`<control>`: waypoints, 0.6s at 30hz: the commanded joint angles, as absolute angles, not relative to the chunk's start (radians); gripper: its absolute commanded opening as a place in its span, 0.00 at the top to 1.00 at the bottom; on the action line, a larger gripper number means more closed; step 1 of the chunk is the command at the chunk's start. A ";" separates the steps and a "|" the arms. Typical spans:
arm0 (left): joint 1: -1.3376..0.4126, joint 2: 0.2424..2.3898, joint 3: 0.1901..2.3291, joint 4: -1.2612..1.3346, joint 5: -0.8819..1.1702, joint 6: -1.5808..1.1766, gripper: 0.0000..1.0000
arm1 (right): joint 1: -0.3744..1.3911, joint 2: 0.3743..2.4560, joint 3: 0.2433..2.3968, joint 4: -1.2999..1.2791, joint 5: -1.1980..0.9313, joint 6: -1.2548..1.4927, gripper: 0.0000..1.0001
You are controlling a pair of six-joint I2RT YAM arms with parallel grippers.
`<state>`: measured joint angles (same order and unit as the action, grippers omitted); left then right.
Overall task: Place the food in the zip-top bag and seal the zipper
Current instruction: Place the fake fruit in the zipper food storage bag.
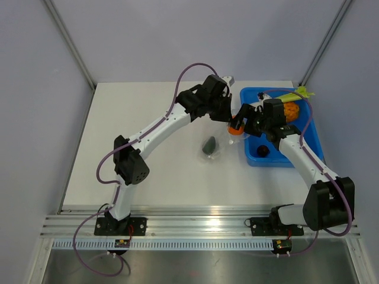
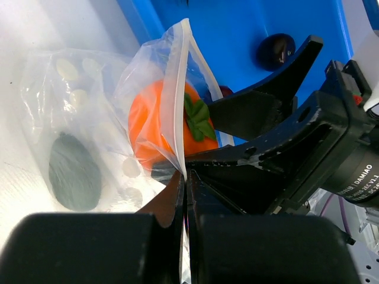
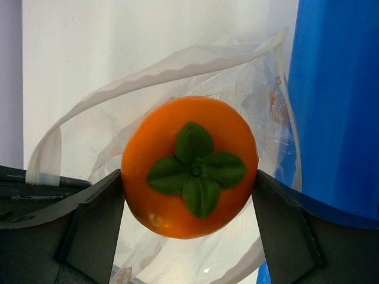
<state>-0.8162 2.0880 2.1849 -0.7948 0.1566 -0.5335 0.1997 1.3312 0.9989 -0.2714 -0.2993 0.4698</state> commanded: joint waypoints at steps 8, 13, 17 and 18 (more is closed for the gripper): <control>-0.802 2.010 2.157 -0.729 0.215 -0.541 1.00 | 0.222 1.313 1.123 -0.394 -0.249 0.365 0.04; -0.799 2.008 2.148 -0.727 0.218 -0.538 1.00 | 0.222 1.275 1.175 -0.436 -0.219 0.351 0.03; -0.798 2.002 2.138 -0.726 0.215 -0.538 1.00 | 0.222 1.255 1.186 -0.448 -0.195 0.356 0.03; -0.796 1.999 2.135 -0.724 0.213 -0.537 1.00 | 0.222 1.241 1.178 -0.446 -0.186 0.363 0.05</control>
